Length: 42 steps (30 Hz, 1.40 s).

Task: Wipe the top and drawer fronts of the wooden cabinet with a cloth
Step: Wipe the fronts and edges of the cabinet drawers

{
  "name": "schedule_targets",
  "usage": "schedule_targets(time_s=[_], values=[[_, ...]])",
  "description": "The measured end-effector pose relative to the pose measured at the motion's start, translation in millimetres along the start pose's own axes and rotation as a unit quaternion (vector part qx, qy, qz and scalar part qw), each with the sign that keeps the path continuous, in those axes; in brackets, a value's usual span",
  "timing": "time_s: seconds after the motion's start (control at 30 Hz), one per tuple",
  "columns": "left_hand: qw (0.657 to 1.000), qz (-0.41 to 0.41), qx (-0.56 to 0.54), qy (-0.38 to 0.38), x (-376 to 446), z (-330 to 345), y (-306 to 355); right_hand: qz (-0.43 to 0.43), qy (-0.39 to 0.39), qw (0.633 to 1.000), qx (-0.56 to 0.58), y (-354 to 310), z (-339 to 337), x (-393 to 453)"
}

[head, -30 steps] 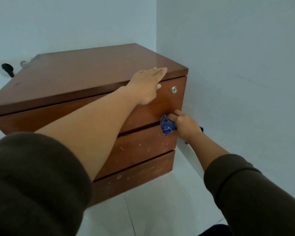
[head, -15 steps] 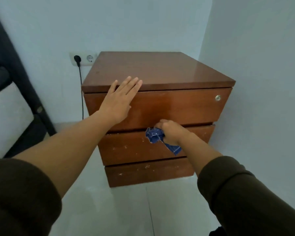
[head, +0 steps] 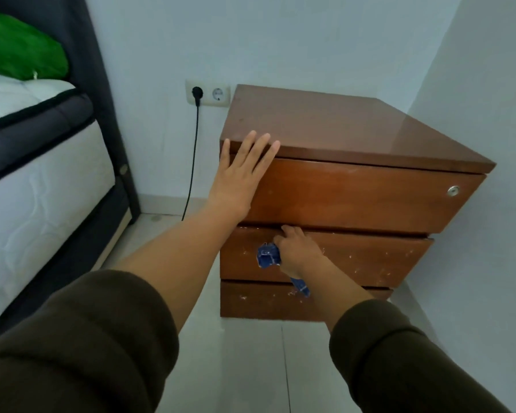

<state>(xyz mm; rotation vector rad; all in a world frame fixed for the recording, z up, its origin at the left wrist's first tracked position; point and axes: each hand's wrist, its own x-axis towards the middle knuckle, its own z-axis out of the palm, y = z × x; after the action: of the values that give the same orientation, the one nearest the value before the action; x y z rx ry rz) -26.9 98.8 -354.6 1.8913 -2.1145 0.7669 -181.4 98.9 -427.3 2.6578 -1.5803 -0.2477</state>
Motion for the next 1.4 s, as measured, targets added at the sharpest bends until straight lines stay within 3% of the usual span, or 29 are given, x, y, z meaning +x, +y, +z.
schedule_targets(time_s=[0.43, 0.9, 1.13, 1.3, 1.4], values=[[0.999, -0.02, 0.001, 0.029, 2.8, 15.1, 7.3, 0.022, 0.031, 0.997, 0.066, -4.0, 17.9, 7.7], [0.999, -0.036, 0.012, 0.032, 4.9, 17.0, 15.1, 0.041, 0.011, 0.994, 0.099, -1.3, 11.8, -4.6], [0.998, 0.027, 0.01, 0.051, -2.5, 12.7, -4.1, 0.024, -0.011, 0.991, 0.13, 4.6, -10.4, -16.7], [0.988, 0.039, -0.104, 0.107, -42.2, 38.4, -17.2, -0.013, 0.058, 0.991, 0.117, -3.1, -49.5, -18.8], [0.974, -0.047, -0.222, 0.008, -77.5, 56.8, -14.0, -0.042, 0.119, 0.988, 0.086, -22.2, -56.3, -12.3]])
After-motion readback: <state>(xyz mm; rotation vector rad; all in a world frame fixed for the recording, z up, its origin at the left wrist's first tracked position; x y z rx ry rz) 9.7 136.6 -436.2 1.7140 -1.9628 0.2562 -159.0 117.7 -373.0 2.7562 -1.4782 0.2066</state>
